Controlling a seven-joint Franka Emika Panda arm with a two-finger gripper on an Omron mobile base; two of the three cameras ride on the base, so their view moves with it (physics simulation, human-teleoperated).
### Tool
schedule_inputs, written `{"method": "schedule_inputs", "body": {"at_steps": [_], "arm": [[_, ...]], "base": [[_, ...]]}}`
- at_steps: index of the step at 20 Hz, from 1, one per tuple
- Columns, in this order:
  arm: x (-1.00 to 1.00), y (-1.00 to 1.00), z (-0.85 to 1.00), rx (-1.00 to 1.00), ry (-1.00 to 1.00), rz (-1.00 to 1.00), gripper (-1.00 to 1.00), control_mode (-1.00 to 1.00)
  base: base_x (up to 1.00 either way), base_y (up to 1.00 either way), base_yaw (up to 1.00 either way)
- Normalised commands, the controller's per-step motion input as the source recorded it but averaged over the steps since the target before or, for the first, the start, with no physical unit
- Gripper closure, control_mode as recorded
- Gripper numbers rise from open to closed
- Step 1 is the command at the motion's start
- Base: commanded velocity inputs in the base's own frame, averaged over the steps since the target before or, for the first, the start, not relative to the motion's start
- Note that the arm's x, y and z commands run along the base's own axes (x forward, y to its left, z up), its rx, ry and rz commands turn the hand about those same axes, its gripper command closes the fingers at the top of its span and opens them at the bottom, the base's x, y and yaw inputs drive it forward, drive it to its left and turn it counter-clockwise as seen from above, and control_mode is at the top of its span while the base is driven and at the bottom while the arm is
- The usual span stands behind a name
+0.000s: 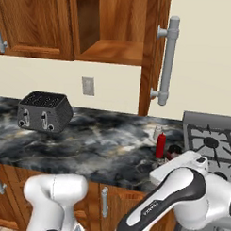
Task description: Collect the paprika, ketchup, and shaker from the cabinet and place them next to the stove.
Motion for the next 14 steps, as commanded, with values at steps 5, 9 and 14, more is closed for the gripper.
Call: {"method": "schedule_inputs", "body": {"at_steps": [5,9,14], "arm": [[-0.30,0.99,0.04,-0.13,0.02,0.00,-1.00,-1.00],[-0.01,1.00,0.00,-0.14,0.06,0.00,-1.00,-1.00],[-0.01,0.93,-0.08,-0.09,0.01,0.00,-1.00,-1.00]], "base": [[0.00,0.00,0.00],[0.00,0.00,0.00],[0.00,0.00,0.00]]}}
